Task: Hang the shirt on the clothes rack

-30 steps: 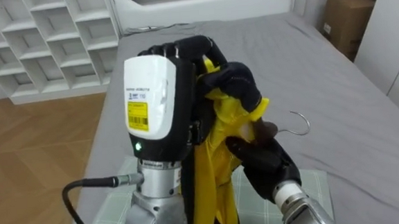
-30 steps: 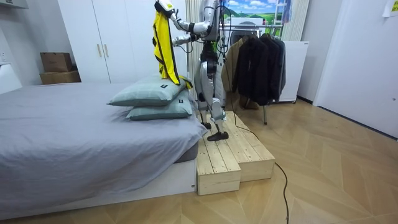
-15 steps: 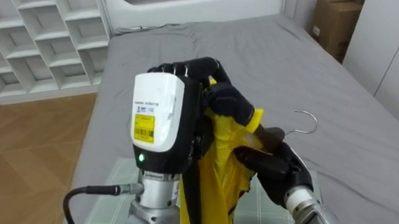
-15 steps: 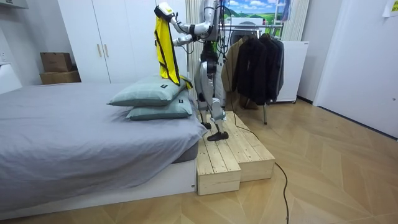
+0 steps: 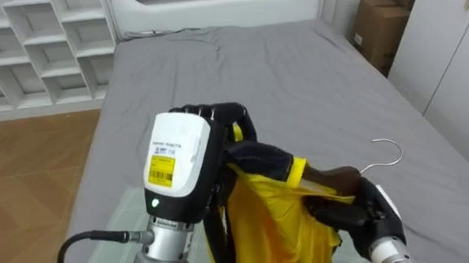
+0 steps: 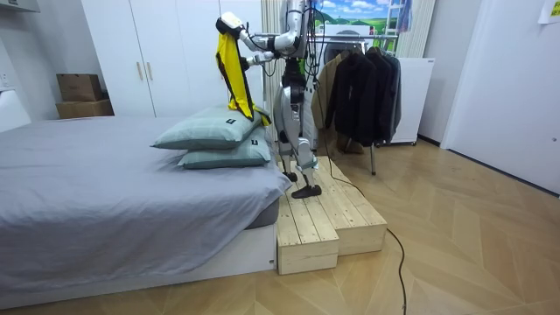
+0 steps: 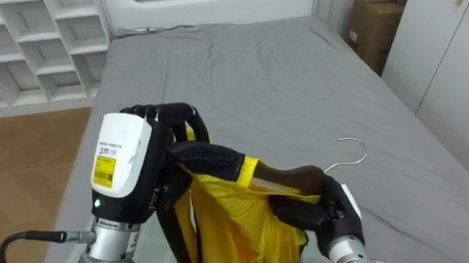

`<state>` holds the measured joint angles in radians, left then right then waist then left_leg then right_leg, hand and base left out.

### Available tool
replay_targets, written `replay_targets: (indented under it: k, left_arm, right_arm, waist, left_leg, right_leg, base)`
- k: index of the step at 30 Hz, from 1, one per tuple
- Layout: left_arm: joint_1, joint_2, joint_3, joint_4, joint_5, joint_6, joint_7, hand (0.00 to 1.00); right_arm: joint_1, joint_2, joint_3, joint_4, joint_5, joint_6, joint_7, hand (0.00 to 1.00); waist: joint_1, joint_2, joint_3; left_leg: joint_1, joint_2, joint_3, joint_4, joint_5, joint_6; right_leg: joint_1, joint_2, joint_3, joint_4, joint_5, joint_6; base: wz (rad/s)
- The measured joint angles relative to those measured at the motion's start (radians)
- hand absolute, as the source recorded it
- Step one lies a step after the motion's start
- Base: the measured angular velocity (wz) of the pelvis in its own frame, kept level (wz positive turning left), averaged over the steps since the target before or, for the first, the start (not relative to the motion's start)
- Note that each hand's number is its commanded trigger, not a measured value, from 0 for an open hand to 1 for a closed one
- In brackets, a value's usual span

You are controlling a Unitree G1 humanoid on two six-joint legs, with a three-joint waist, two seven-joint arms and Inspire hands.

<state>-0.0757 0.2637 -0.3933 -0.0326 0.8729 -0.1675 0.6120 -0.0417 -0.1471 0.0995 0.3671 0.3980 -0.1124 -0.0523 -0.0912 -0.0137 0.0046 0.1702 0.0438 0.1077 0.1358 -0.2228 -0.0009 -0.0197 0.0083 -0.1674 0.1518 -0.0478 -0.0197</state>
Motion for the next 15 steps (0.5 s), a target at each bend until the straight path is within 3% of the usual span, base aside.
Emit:
replay_targets:
  k: [7, 8, 9, 10, 11, 15]
  left_arm:
    - [0.033, -0.001, 0.036, 0.051, -0.017, -0.031, -0.036, 1.00]
    - [0.040, -0.001, 0.047, 0.065, -0.017, -0.034, -0.037, 0.93]
    - [0.040, -0.001, 0.049, 0.087, -0.016, -0.033, -0.042, 0.59]
    - [0.040, -0.002, 0.049, 0.096, -0.015, -0.032, -0.047, 0.09]
    - [0.040, -0.002, 0.051, 0.112, -0.015, -0.028, -0.059, 0.00]
    - [0.040, -0.003, 0.056, 0.126, -0.015, -0.016, -0.077, 0.00]
  right_arm:
    - [0.013, -0.027, -0.057, -0.035, -0.243, 0.000, -0.004, 1.00]
    - [0.013, -0.033, -0.065, -0.036, -0.306, 0.000, -0.004, 1.00]
    - [0.013, -0.047, -0.067, -0.041, -0.377, 0.000, -0.002, 1.00]
    - [0.013, -0.053, -0.067, -0.045, -0.404, 0.000, 0.000, 1.00]
    - [0.013, -0.061, -0.071, -0.057, -0.452, 0.000, 0.001, 1.00]
    - [0.013, -0.070, -0.085, -0.076, -0.536, 0.002, 0.001, 1.00]
  waist:
    - [-0.013, -0.013, -0.0028]
    - [-0.013, -0.016, -0.0027]
    - [-0.018, -0.019, -0.0021]
    - [-0.018, -0.020, -0.0023]
    - [-0.018, -0.021, -0.0024]
    - [-0.016, -0.023, -0.0026]
  left_leg:
    - [0.009, 0.001, 0.003, 0.000, 0.000, 0.000]
    - [0.009, 0.003, 0.004, 0.000, 0.000, 0.000]
    - [0.008, 0.003, 0.004, 0.000, 0.000, 0.000]
    - [0.007, 0.003, 0.004, 0.000, 0.000, 0.000]
    - [0.008, 0.004, 0.004, 0.000, 0.000, 0.000]
    - [0.009, 0.004, 0.011, 0.000, 0.000, 0.000]
  right_leg:
    - [0.002, 0.004, 0.004, 0.003, 0.000, 0.000]
    - [0.001, 0.005, 0.006, 0.003, 0.000, -0.001]
    - [0.001, 0.006, 0.011, 0.003, 0.000, -0.001]
    - [0.000, 0.006, 0.011, 0.003, 0.000, -0.001]
    - [0.000, 0.007, 0.013, 0.003, 0.000, -0.002]
    - [-0.001, 0.009, 0.019, 0.003, 0.001, -0.003]
  base:
    - [-0.05]
    - [-0.04]
    - [0.00]
    - [0.00]
    - [0.00]
    - [-0.02]
